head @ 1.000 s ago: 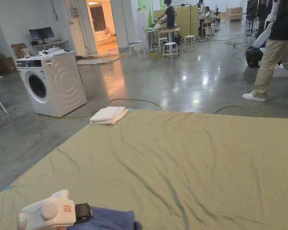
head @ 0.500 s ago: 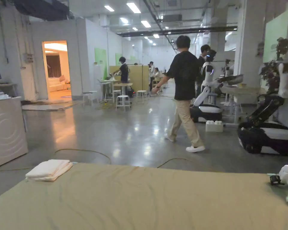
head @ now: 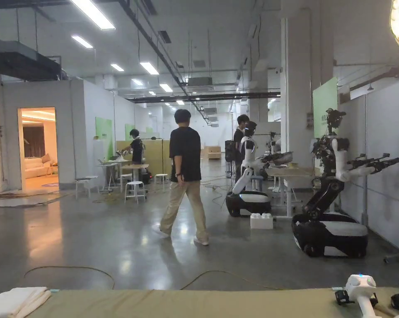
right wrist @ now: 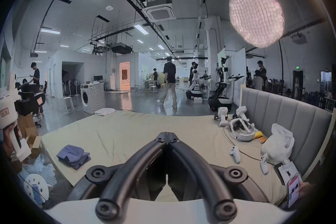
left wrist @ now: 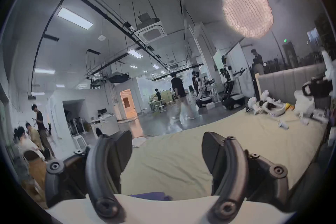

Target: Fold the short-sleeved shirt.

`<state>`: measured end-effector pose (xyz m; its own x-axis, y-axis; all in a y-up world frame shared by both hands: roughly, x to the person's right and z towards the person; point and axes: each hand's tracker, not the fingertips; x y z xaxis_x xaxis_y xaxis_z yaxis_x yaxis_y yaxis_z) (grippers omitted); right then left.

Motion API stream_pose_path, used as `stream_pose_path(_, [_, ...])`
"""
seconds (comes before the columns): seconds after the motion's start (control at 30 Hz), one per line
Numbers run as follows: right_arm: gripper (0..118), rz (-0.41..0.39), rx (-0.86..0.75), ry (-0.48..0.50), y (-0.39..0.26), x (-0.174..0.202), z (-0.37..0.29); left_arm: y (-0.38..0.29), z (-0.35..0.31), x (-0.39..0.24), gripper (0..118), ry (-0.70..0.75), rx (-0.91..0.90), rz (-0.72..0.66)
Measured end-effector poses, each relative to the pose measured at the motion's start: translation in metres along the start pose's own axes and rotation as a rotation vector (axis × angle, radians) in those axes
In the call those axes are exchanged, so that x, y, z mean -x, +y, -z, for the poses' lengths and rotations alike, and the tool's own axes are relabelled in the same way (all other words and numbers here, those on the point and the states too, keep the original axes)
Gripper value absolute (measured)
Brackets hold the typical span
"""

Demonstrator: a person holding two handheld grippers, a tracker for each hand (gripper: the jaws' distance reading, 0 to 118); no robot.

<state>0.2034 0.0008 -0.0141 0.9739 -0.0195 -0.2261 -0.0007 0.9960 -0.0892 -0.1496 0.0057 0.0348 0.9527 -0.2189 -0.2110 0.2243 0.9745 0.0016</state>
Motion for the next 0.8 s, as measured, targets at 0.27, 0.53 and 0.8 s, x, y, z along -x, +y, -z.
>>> stream_pose_path(0.27, [0, -0.014, -0.028, 0.016, 0.005, 0.016, 0.0, 0.008, 0.001, -0.007, 0, -0.079, -0.006, -0.058])
stream_pose_path(0.53, [0, 0.03, -0.028, -0.004, 0.002, 0.007, -0.001, 0.014, -0.002, -0.004, 0, -0.105, -0.011, -0.084])
stream_pose_path(0.8, [0, 0.018, -0.022, -0.003, 0.0, 0.007, 0.0, 0.015, -0.003, 0.002, 0, -0.118, -0.022, -0.138])
